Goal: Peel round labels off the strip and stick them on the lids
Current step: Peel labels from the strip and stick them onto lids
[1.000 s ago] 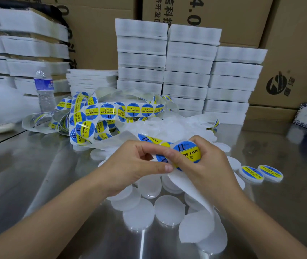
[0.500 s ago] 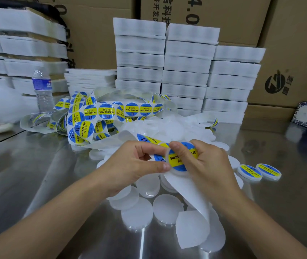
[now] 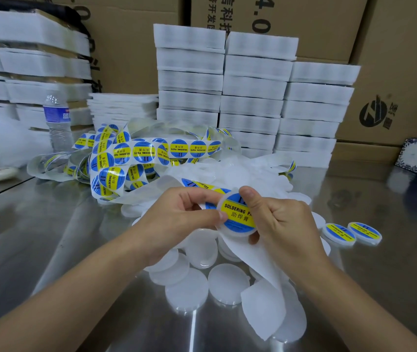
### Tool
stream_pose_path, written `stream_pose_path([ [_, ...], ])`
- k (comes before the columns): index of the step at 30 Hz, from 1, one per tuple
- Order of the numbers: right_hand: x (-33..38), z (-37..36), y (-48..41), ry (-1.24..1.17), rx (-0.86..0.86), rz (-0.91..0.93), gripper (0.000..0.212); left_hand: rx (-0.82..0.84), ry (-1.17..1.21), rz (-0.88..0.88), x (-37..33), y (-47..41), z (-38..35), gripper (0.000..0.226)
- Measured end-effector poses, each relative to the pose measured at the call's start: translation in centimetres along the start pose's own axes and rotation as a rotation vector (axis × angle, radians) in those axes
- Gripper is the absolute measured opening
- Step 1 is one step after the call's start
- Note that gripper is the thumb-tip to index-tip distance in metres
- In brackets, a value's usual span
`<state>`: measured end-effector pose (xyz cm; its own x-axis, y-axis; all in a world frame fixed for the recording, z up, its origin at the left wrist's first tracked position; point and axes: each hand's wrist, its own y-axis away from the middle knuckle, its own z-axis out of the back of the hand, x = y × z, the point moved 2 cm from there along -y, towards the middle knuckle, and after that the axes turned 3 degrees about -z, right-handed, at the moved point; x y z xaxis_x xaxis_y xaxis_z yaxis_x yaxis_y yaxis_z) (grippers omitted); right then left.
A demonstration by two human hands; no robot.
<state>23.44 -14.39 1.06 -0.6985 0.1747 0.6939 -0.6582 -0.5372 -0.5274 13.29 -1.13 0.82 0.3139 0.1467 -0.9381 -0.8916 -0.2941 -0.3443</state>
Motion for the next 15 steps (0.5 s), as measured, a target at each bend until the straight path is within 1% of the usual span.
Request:
stream_pose_path([
  [6, -0.33, -0.28, -0.04, -0.016, -0.023, 0.019, 0.068, -0.022, 0.008, -0.010, -0.03, -0.09, 0.11, 0.021],
  [10, -0.41, -0.34, -0.09, -0.017, 0.025, -0.002, 0.069, -0.055, -0.004, 0.009, 0.00, -0.19, 0.24, 0.015],
  [14, -0.08, -0.11, -0.45, -0.115, 0.091, -0.026, 0.057, -0.142, -0.038, 0.052, 0.13, -0.29, 0.39, 0.018],
  [15, 0.07, -0.02, -0.55, -0.164, 0.112, -0.038, 0.049, -0.169, -0.041, 0.062, 0.16, -0.35, 0.49, 0.017],
])
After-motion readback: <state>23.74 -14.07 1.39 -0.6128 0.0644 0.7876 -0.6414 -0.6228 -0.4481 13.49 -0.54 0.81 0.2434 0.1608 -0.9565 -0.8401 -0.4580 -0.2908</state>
